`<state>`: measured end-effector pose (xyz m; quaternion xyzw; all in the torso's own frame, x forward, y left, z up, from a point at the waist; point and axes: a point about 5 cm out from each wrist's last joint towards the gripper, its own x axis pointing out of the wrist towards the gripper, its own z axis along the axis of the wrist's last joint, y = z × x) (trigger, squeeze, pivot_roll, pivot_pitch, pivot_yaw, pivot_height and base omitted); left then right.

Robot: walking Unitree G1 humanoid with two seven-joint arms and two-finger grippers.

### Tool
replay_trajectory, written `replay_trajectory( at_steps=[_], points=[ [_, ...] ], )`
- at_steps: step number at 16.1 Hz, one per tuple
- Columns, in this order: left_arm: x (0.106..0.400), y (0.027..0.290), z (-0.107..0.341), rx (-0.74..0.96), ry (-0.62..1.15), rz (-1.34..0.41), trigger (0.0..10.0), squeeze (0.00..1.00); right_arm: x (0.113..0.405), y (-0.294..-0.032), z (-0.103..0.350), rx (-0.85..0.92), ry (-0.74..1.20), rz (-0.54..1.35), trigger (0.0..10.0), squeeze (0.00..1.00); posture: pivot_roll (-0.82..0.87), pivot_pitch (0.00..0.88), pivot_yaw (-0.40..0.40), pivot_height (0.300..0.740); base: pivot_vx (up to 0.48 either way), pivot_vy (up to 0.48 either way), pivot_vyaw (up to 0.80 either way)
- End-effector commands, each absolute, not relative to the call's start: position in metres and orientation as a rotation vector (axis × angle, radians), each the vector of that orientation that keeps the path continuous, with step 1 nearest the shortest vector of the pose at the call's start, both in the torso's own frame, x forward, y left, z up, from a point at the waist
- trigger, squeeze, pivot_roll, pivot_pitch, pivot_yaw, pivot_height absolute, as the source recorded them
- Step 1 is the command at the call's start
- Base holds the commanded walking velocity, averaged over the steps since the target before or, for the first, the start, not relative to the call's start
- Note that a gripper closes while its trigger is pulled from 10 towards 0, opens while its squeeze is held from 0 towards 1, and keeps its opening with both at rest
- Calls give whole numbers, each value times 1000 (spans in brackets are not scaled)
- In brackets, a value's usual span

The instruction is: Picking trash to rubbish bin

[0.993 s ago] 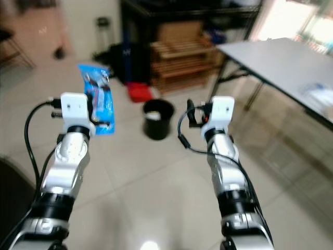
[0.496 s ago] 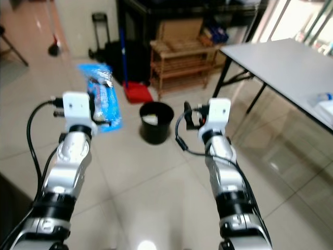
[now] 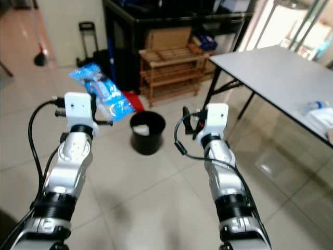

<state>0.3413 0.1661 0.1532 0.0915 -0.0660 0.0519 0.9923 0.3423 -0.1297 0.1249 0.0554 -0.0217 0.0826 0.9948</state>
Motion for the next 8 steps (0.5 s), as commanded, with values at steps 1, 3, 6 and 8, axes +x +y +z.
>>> replay_trajectory(
  at_steps=[1,3,6,8],
  points=[
    [343,153,153,175,-133,58,10000,0,344,-143,127,100,-49,132,10000,0,16,17,-98,740,405,0,0],
    [344,155,153,175,-130,66,10000,0,345,-143,127,101,-48,134,10000,0,17,28,-101,740,407,0,0],
    [344,157,153,173,-130,72,10000,0,344,-142,125,97,-45,138,10000,0,17,36,-100,740,410,0,0],
    [344,157,153,175,-131,76,10000,0,344,-142,125,88,-42,140,10000,0,17,39,-99,740,409,0,0]
  ],
)
